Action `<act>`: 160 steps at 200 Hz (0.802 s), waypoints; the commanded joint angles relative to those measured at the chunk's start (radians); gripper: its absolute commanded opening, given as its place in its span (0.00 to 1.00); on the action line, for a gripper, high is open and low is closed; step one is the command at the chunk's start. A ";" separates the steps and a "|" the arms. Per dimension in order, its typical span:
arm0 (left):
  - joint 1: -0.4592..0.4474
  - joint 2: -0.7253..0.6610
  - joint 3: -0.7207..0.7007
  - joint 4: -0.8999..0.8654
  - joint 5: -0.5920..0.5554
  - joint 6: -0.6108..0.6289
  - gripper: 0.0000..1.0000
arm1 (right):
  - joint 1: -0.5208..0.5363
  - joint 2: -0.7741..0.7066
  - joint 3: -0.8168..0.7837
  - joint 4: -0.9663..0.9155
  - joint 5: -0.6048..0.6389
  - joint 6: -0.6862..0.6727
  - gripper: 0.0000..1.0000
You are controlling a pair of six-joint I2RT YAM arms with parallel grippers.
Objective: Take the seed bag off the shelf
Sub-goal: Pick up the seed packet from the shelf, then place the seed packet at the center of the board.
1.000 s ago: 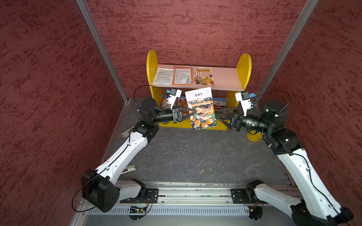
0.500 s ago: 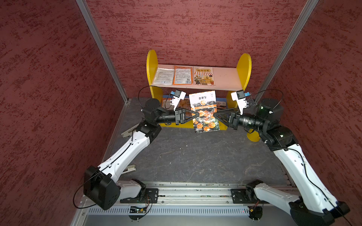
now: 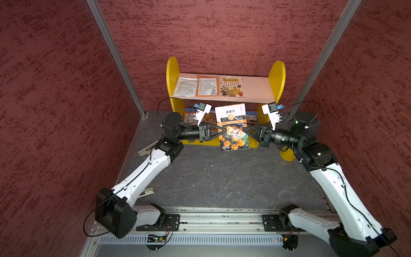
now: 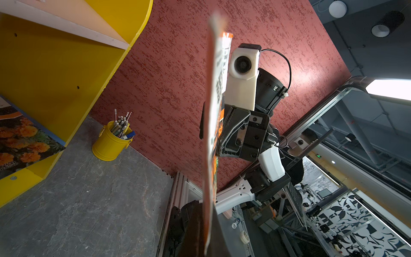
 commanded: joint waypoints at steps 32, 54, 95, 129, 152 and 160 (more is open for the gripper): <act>0.030 -0.004 0.007 -0.081 -0.056 0.054 0.65 | 0.000 -0.034 -0.050 0.088 0.043 0.063 0.00; 0.071 -0.043 -0.020 -0.142 -0.110 0.075 0.97 | 0.002 -0.048 -0.113 0.116 0.088 0.098 0.00; 0.118 -0.162 -0.038 -0.426 -0.267 0.226 1.00 | 0.038 -0.064 -0.244 0.172 0.196 0.162 0.00; 0.126 -0.275 -0.045 -0.640 -0.401 0.348 1.00 | 0.130 -0.034 -0.328 0.213 0.319 0.203 0.00; 0.131 -0.345 -0.065 -0.713 -0.450 0.388 1.00 | 0.202 0.002 -0.393 0.286 0.395 0.254 0.00; 0.132 -0.365 -0.070 -0.738 -0.464 0.403 1.00 | 0.229 0.015 -0.413 0.315 0.428 0.274 0.00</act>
